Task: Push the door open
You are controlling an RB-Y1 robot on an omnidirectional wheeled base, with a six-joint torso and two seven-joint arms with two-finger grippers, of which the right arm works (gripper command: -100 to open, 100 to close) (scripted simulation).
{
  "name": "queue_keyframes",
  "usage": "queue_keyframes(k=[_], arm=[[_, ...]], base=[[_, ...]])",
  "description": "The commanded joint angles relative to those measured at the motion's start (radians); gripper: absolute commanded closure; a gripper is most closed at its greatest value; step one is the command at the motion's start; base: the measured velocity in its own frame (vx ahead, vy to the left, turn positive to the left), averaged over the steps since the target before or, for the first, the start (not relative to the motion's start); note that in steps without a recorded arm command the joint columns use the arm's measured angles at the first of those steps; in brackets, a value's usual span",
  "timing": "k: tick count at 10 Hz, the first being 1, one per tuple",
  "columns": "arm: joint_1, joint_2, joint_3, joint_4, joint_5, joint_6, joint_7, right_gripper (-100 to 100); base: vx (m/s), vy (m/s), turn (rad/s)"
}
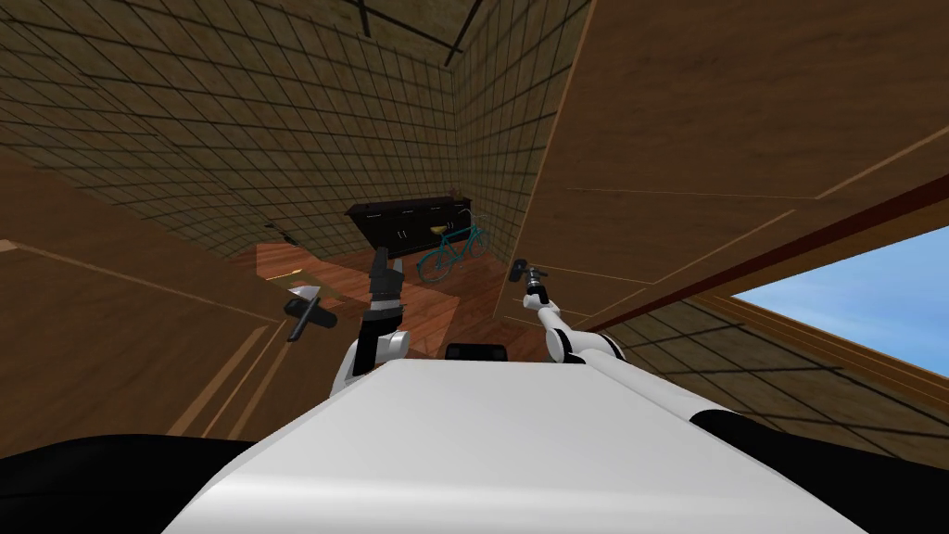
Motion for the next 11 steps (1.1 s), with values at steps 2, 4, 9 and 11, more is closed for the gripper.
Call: queue_keyframes(k=[2, 4, 9, 11], arm=[[-0.006, -0.023, -0.019, 0.004, -0.008, -0.017, 0.0, 100], [-0.006, -0.023, -0.019, 0.018, -0.008, -0.017, 0.0, 100], [0.003, -0.051, -0.069, 0.025, -0.029, -0.021, 0.018, 100], [0.006, -0.06, -0.086, 0.027, -0.036, -0.022, 0.025, 100]], base=[[0.145, 0.076, -0.046], [0.034, 0.009, 0.002], [0.147, 0.095, -0.074], [0.195, 0.077, -0.05]])
